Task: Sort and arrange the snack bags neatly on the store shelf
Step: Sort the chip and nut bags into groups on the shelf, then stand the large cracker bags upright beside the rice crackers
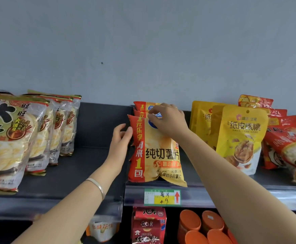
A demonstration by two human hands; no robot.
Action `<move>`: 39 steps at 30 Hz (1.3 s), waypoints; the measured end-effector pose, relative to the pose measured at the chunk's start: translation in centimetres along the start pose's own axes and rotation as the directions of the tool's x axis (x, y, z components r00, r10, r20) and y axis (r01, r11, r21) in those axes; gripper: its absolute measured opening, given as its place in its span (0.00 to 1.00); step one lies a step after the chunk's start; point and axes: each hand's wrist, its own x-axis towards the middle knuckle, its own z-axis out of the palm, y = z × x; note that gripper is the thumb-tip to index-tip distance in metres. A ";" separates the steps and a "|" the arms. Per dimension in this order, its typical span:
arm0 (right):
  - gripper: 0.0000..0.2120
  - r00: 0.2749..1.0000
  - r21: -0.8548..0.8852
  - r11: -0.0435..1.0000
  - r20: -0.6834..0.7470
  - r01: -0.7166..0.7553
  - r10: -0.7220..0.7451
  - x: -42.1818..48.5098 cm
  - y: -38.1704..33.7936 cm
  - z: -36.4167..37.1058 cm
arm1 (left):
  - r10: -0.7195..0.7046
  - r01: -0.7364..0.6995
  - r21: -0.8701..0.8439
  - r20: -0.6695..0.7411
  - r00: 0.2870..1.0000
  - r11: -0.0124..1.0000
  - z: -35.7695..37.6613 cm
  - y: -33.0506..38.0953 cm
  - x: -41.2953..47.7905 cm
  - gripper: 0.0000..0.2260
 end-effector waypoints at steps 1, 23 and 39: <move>0.16 1.000 -0.001 1.000 -0.009 -0.009 0.009 -0.5 0.0 0.0 | -0.004 0.005 -0.009 0.024 1.000 1.000 0.4 0.1 -0.9 0.17; 0.16 0.943 0.055 0.943 -0.084 0.327 -0.322 -6.7 -5.5 1.6 | 0.147 -0.060 0.445 -0.163 0.976 0.893 -3.4 2.4 -7.6 0.06; 0.15 0.889 0.259 0.860 0.009 0.439 -0.457 -4.9 -24.3 12.0 | 0.296 0.068 0.761 -0.331 0.896 0.645 -24.7 6.2 -10.6 0.07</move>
